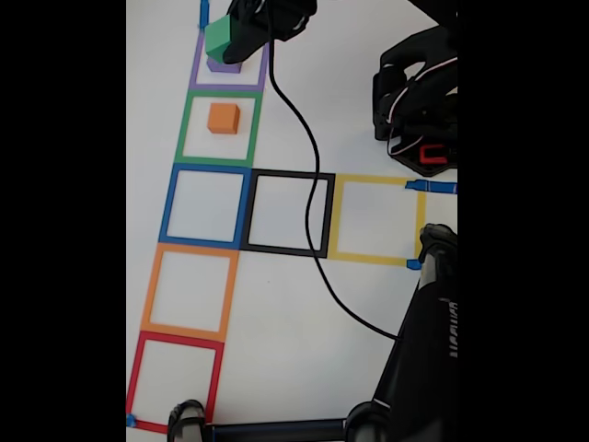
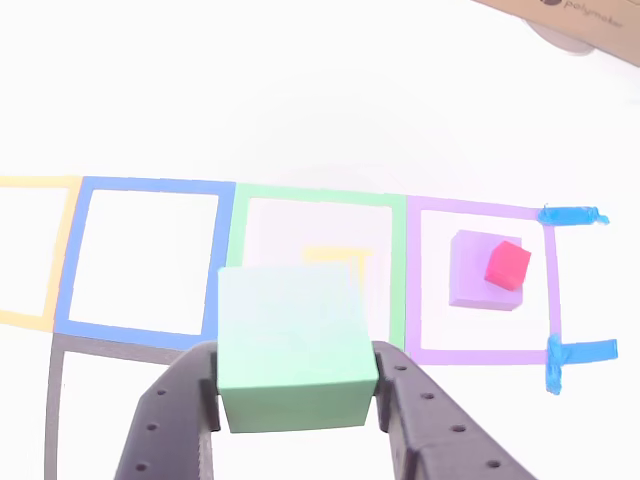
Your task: Tower of hanoi
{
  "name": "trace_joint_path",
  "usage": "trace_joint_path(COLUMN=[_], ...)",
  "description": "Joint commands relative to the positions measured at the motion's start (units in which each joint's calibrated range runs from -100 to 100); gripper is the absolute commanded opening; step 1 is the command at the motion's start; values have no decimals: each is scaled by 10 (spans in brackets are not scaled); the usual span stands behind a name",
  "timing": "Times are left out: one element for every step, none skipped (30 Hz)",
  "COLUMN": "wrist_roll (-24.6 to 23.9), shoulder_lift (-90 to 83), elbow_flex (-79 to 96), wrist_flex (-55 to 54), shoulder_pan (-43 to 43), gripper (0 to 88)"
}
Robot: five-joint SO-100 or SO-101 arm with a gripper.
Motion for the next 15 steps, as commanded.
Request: trace_joint_path(wrist_roll=[0, 0, 0, 0, 0, 0, 0, 0, 0, 0, 0, 0, 0, 0, 0], shoulder_lift=[-35, -48, -67, -82, -100, -114, -125, -134, -141, -145, -148, -150, -149, -148, -145], elbow_flex=[61, 99, 149, 191, 240, 281, 322, 359, 393, 423, 458, 489, 520, 549, 579], wrist_flex=[-30, -52, -83, -111, -142, -171, -203, -234, -268, -298, -339, -374, -415, -455, -497], shoulder_pan=[61, 75, 93, 106, 118, 127, 135, 139, 140, 140, 141, 141, 140, 138, 134], gripper=[79, 79, 79, 78, 78, 78, 78, 78, 78, 78, 78, 78, 78, 78, 78])
